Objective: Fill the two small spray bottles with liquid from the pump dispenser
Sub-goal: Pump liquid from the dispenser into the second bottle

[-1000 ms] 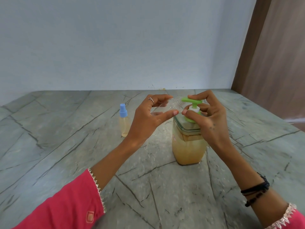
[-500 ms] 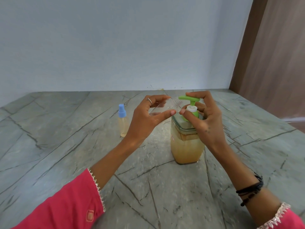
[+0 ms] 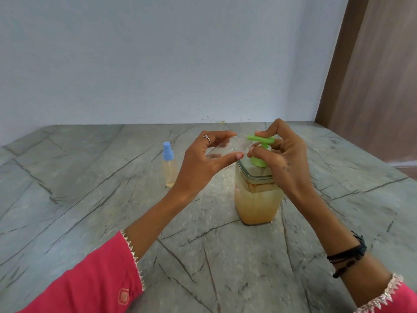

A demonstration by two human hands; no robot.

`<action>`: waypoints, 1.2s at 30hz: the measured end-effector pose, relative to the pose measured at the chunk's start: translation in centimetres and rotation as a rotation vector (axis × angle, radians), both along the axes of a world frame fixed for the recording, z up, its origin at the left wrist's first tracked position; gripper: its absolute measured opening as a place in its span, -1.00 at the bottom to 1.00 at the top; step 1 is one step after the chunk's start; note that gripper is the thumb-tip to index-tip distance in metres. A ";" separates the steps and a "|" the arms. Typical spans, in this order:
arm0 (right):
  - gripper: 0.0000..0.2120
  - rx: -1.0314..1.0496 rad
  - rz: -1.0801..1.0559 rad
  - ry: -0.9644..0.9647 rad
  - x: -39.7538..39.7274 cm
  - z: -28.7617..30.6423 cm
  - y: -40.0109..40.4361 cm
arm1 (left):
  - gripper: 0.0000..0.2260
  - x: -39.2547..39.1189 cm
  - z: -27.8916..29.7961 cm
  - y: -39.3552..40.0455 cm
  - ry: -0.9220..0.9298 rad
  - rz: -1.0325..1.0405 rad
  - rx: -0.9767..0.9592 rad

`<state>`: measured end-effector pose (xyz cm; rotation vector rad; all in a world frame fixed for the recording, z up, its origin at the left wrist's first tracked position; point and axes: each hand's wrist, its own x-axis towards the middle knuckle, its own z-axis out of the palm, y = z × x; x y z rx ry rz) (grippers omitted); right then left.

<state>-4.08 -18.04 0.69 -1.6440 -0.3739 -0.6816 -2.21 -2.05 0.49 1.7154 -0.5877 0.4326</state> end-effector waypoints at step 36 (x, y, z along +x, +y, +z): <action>-0.82 -0.011 0.019 -0.051 -0.3 -0.4 0.0 | -0.66 0.1 -0.1 -0.1 0.009 0.015 -0.028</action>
